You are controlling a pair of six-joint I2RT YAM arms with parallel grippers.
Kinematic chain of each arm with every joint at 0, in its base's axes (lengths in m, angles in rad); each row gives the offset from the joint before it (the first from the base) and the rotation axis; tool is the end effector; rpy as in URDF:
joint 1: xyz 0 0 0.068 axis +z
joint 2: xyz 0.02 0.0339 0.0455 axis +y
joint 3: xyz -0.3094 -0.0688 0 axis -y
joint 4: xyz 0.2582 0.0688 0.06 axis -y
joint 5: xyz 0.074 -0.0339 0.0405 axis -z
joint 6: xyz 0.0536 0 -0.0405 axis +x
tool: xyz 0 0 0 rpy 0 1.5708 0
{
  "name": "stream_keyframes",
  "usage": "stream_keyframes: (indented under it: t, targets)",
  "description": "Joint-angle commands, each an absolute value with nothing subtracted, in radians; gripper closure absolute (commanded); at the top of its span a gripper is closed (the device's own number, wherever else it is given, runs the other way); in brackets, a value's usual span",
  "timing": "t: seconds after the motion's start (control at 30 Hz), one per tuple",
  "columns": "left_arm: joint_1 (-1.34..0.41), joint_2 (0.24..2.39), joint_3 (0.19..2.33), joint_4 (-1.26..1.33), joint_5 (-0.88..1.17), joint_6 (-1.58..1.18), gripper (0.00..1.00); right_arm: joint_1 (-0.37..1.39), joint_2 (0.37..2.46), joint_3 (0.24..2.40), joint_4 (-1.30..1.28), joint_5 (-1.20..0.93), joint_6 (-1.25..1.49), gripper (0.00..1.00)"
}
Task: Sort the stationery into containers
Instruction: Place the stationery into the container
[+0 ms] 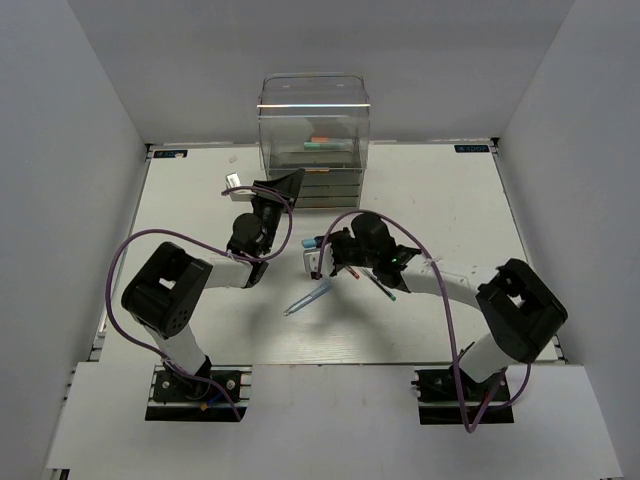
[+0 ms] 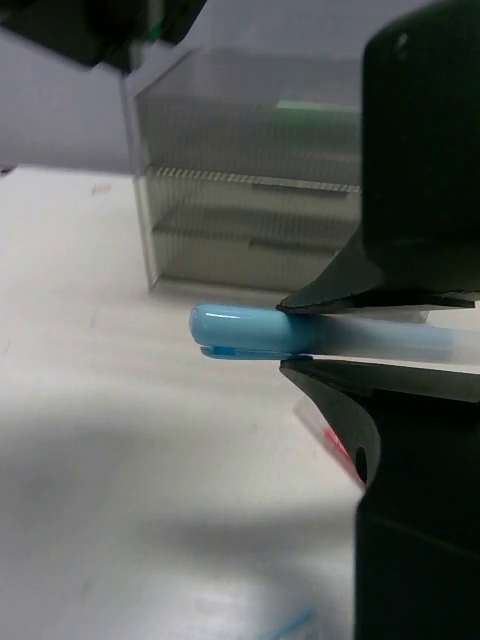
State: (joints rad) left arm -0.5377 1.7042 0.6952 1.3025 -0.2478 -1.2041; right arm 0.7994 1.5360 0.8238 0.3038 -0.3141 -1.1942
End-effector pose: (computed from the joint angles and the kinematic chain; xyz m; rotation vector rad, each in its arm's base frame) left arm 0.3246 -0.1782 0.2700 -0.6743 1.2362 -1.3193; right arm 0.2381 0.2686 0.2498 -1.7458 0.8876 0.0515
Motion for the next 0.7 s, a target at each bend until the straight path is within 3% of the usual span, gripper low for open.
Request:
stream_keyframes:
  t: [0.0,0.37,0.67]
  targets:
    - [-0.528,1.644,0.695,1.466,-0.264,-1.197,0.69,0.772,1.569,0.811,0.590,-0.210,-1.180,1.00]
    - [-0.528,1.644,0.695,1.457,-0.264,-1.197,0.69,0.689,1.709,0.859,0.943,-0.161,-1.268,1.00]
    - [-0.528,1.654,0.713,1.457,-0.255,-1.197,0.69,0.646,1.795,0.933,1.074,-0.179,-1.313,1.00]
